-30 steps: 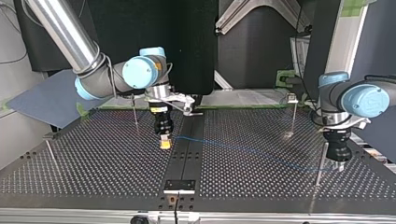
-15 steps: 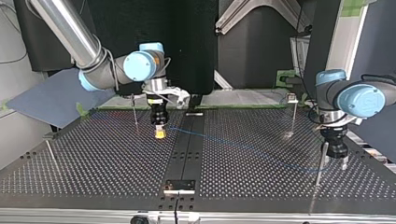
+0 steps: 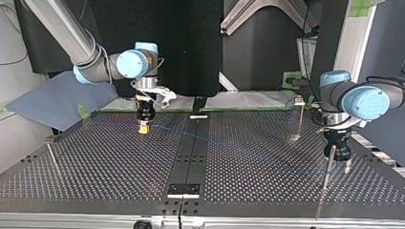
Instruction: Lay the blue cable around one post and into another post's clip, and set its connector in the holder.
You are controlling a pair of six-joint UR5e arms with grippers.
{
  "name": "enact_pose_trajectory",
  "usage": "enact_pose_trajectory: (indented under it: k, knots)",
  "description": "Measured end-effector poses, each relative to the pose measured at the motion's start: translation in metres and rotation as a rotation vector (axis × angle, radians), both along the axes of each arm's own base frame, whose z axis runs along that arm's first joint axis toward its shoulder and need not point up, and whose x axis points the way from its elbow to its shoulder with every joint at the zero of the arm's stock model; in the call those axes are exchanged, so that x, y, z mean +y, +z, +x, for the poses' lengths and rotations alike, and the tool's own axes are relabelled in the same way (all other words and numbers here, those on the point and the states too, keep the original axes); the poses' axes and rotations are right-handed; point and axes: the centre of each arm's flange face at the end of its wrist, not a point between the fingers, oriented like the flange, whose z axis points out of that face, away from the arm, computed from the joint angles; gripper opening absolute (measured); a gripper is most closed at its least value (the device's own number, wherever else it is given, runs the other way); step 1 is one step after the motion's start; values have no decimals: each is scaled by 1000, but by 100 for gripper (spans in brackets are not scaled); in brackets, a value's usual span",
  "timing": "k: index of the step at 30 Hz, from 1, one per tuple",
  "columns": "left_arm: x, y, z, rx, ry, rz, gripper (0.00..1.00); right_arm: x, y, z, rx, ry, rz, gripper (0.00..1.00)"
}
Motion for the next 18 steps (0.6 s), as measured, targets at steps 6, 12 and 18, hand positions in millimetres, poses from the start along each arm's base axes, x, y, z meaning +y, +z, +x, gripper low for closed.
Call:
enact_pose_trajectory:
  k: [6, 12, 18]
  knots:
    - [-2, 0, 0, 1, -2, 0, 99, -15, -23, -34, -12, -42, 8, 0]
    - [-1, 0, 0, 0, 7, -1, 99, -28, -66, -67, 3, -88, 44, 0]
    - [-1, 0, 0, 0, 10, 0, 99, -34, -118, -103, 18, -142, 95, 0]
